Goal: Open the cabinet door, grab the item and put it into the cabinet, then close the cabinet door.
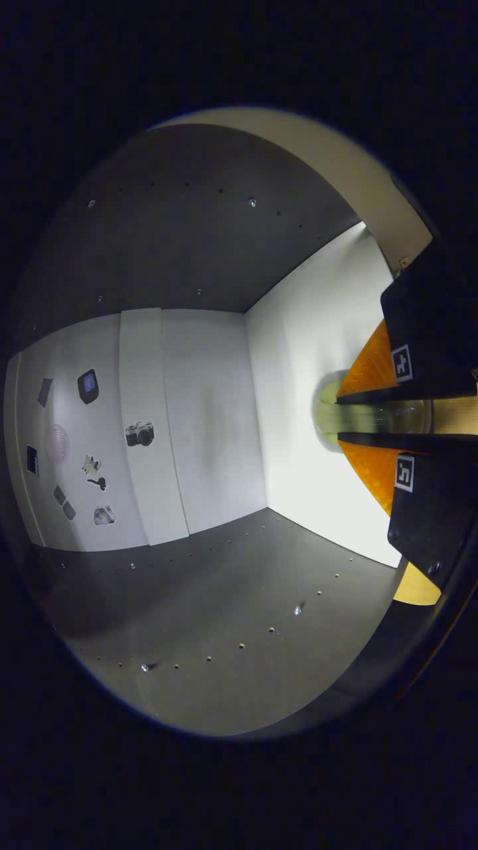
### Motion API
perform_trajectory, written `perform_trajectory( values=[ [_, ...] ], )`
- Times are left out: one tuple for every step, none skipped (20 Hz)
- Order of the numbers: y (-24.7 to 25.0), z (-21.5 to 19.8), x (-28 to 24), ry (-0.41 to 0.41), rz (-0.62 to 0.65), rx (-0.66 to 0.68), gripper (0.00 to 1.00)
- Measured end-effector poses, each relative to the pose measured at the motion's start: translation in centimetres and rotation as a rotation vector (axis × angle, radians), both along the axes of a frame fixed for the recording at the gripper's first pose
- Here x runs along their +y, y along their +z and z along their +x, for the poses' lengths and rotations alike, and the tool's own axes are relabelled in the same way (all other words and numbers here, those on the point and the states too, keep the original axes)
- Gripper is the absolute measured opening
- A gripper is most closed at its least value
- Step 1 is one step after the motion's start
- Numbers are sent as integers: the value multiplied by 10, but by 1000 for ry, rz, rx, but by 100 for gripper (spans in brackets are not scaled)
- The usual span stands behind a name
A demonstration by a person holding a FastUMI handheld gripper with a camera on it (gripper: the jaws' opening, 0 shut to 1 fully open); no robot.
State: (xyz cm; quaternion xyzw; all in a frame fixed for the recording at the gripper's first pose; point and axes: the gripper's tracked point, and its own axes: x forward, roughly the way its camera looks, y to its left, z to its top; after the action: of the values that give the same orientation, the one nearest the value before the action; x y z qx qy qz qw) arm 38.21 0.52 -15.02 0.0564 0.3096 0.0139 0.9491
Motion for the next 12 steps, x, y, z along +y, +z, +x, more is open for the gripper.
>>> perform_trajectory(
  values=[
    [-3, 0, 4, 13, 2, -2, 27],
    [2, 5, 6, 12, 0, -34, 29],
    [15, 10, 10, 19, 11, -90, 30],
    [29, 11, 15, 21, 26, -142, 34],
    [45, 9, 16, 22, 39, -187, 44],
    [58, 4, 15, 19, 40, -219, 44],
    [68, -4, 12, 19, 30, -242, 44],
    [77, -16, 5, 17, 4, -252, 44],
    [92, -29, 2, 25, -13, -283, 45],
    [105, -46, 1, 38, -24, -315, 50],
    [120, -62, 2, 56, -31, -354, 57],
    [128, -80, 0, 63, -42, -375, 58]
  ],
)
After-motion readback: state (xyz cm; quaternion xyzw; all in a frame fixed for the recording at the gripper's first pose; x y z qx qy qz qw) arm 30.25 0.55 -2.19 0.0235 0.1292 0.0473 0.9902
